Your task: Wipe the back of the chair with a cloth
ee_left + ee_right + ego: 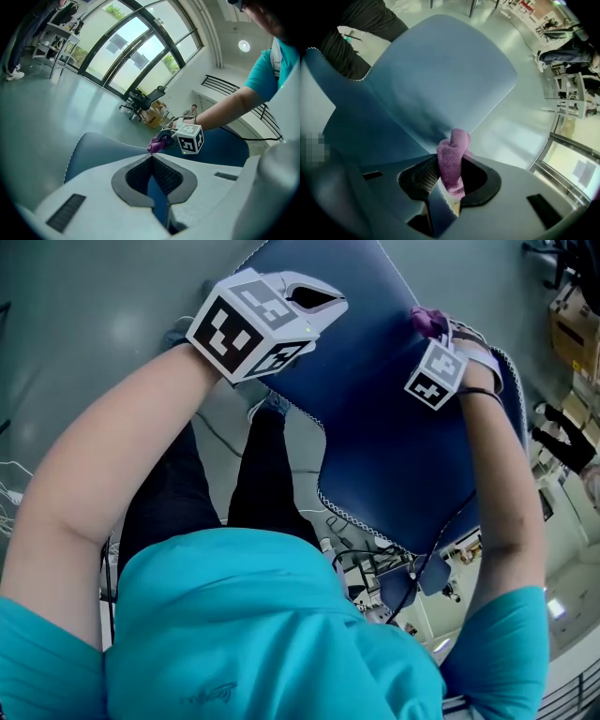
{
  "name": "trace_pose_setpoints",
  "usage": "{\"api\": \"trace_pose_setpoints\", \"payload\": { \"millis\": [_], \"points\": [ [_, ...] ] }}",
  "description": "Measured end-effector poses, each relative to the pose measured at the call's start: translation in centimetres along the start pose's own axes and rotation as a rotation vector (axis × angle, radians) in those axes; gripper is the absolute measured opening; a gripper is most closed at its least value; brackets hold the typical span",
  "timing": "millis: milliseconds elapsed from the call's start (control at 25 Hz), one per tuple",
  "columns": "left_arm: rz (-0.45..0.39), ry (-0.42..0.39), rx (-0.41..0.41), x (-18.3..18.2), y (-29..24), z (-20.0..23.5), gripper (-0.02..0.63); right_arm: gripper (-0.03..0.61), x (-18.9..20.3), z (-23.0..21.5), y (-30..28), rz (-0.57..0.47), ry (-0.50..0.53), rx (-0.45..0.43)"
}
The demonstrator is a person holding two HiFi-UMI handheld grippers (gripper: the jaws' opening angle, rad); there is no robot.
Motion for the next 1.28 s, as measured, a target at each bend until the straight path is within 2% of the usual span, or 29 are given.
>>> {"api": "trace_pose_setpoints", "payload": {
  "millis": [240, 520, 760, 1280],
  "points": [
    [0.040, -0.029, 0.034, 0.4, -2.0, -0.2, -0.005, 0.115, 1.3, 1.6, -2.8, 0.125, 0.033, -0.073],
    [0.055, -0.031, 0.049, 1.3, -2.6, -0.6, -0.005, 0.114, 1.4, 2.4, -3.9, 0.196, -0.063, -0.162],
    [0.056, -0.035, 0.055, 1.5, -2.5, -0.9, -0.005, 0.114, 0.7, 3.1, -3.8, 0.209, -0.109, -0.178],
    [0.043, -0.030, 0.072, 0.9, -2.3, -1.1, -0.005, 0.114, -0.6, 4.0, -3.2, 0.194, -0.133, -0.203]
  ]
}}
Point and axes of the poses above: the fingertips, and each gripper's own axes: y backward along the fingers, z to its left, x out of its underside, the point moved 10 cm from there along y, backward along the fingers, and after that the axes turned 15 degrees about -z, right-handed, at the moved point
